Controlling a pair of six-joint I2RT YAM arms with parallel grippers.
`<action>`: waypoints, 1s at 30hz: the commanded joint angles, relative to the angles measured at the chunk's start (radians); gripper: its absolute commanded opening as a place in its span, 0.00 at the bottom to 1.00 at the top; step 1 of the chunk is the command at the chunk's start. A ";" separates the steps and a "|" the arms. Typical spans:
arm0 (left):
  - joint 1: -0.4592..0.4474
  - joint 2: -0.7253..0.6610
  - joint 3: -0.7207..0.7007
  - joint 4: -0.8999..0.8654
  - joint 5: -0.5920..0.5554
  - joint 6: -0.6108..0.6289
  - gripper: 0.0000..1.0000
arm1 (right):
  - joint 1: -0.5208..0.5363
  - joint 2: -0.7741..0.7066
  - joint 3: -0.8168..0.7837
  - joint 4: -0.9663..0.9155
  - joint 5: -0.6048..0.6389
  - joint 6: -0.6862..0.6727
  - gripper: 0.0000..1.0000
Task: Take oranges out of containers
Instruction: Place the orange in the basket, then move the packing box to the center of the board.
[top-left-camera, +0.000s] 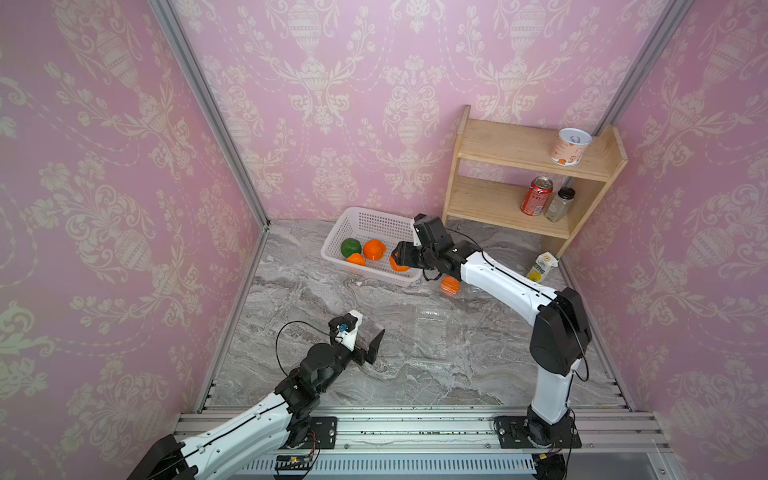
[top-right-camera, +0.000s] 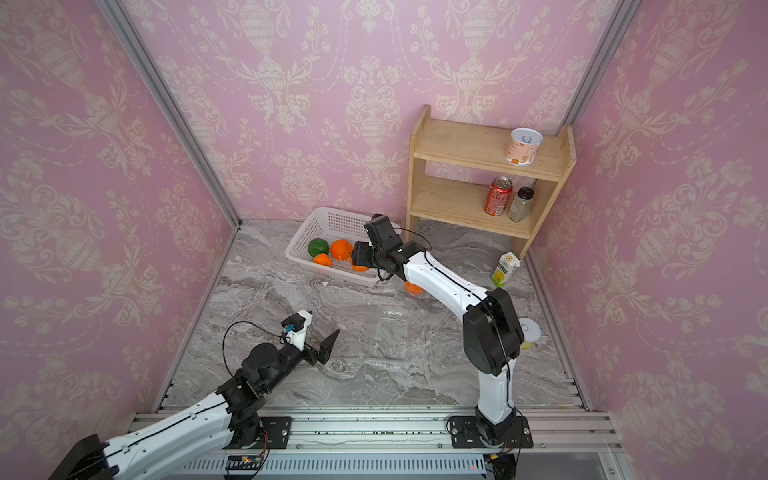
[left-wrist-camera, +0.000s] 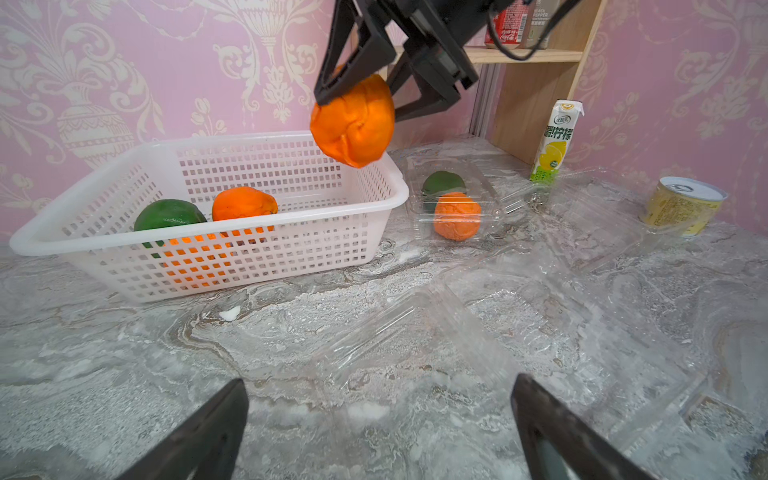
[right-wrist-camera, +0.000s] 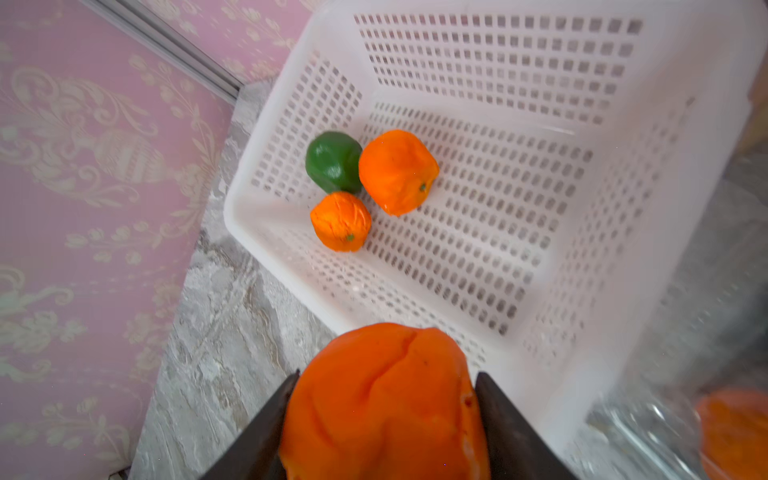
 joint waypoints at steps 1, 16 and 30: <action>0.007 0.030 0.012 -0.043 -0.048 0.014 0.99 | -0.022 0.121 0.157 -0.120 -0.052 -0.049 0.68; 0.006 -0.024 0.262 -0.474 0.049 -0.244 0.99 | -0.029 -0.166 -0.084 -0.210 0.117 -0.168 0.89; -0.012 0.241 0.415 -0.654 0.223 -0.500 0.97 | -0.037 -0.705 -0.759 -0.166 0.163 -0.088 0.95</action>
